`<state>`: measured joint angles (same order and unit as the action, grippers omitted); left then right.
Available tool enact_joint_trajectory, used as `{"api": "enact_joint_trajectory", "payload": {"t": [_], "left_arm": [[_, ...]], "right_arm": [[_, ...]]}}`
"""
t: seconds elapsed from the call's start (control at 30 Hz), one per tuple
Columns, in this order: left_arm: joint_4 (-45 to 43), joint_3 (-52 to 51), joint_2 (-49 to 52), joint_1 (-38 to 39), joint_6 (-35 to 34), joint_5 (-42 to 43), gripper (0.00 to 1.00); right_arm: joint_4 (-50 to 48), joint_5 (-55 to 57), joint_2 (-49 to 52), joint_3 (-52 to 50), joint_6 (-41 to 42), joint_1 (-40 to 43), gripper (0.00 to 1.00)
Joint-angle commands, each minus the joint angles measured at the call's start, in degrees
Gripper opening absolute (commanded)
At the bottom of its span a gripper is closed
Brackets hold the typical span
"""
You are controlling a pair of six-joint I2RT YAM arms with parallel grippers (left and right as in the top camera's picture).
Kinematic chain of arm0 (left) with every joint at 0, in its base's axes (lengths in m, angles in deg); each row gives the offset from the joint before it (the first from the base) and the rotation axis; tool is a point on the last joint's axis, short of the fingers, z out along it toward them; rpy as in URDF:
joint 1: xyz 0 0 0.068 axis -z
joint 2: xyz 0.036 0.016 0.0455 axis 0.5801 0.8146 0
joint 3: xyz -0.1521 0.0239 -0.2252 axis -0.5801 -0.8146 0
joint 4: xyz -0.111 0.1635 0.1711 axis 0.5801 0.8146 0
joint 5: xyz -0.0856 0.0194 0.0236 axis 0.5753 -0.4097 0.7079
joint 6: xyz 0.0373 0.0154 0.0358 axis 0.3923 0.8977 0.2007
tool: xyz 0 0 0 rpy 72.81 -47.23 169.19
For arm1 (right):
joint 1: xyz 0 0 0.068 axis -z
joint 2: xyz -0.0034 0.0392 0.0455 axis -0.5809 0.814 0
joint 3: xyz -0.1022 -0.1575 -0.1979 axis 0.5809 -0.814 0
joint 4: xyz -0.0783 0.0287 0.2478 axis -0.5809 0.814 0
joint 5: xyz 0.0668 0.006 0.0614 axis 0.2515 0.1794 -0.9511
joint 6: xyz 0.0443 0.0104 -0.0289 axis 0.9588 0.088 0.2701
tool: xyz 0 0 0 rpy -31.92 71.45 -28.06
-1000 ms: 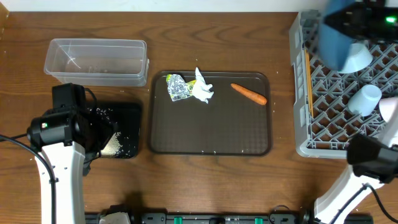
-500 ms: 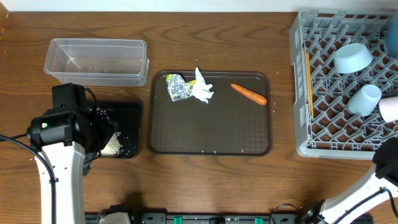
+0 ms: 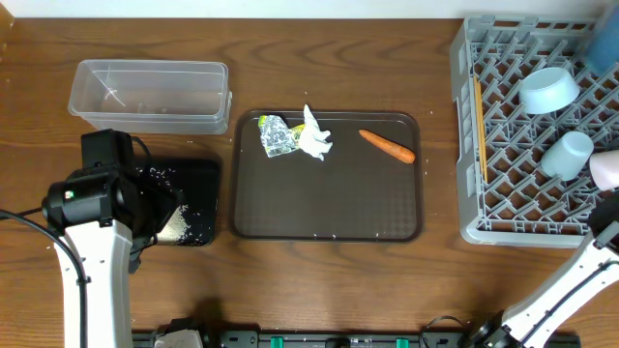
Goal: Sort waste into correct bins and load items into the dishwasher rack
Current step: 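Carry the light blue bowl to the rack and set it down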
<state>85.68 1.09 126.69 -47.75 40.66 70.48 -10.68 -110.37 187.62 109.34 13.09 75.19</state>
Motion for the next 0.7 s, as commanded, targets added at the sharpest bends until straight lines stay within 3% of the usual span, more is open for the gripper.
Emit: {"api": "enact_joint_trajectory", "payload": {"t": [0.0, 0.23, 0.43, 0.53, 0.67], "left_arm": [[0.2, 0.9, 0.1, -0.3, 0.8, -0.7, 0.98], [0.2, 0.9, 0.1, -0.3, 0.8, -0.7, 0.98], [0.2, 0.9, 0.1, -0.3, 0.7, -0.7, 0.98], [0.2, 0.9, 0.1, -0.3, 0.8, -0.7, 0.98], [0.2, 0.9, 0.1, -0.3, 0.8, -0.7, 0.98]], "right_arm": [[-1.9, -7.8, 3.9, 0.1, -1.0, 0.9, 0.01], [-3.2, -7.8, 9.0, 0.1, 1.5, 2.2, 0.01], [-6.3, -5.1, 8.9, 0.1, 10.9, 4.7, 0.01], [-6.3, -3.5, 8.9, 0.1, 14.6, 5.8, 0.19], [-5.4, -2.8, 8.7, 0.1, 16.9, 7.3, 0.25]]}}
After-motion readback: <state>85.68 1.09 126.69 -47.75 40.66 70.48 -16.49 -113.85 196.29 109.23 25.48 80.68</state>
